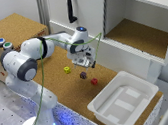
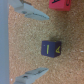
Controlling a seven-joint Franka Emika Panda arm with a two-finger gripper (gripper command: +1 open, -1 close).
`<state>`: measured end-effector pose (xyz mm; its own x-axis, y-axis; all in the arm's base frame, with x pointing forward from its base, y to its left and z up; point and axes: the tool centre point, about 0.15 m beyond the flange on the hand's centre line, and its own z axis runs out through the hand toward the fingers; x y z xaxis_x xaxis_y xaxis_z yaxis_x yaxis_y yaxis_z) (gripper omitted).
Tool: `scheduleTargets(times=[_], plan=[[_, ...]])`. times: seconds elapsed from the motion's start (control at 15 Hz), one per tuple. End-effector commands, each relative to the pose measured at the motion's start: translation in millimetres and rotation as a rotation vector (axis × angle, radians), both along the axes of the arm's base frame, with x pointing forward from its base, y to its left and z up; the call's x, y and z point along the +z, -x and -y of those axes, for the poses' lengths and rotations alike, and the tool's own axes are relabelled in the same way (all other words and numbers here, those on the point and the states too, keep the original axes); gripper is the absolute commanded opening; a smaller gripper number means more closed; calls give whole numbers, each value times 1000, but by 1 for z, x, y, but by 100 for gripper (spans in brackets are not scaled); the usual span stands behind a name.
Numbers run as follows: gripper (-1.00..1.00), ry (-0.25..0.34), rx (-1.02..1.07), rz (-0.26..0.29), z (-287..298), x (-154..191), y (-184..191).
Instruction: Rotate the purple block to the left
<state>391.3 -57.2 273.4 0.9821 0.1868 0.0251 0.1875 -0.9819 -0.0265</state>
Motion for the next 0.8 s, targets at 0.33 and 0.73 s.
scheduleTargets(times=[0.33, 0.73], plan=[[100, 63, -133, -36, -14, -64, -20], [-100, 35, -152, -37, -20, -71, -21]])
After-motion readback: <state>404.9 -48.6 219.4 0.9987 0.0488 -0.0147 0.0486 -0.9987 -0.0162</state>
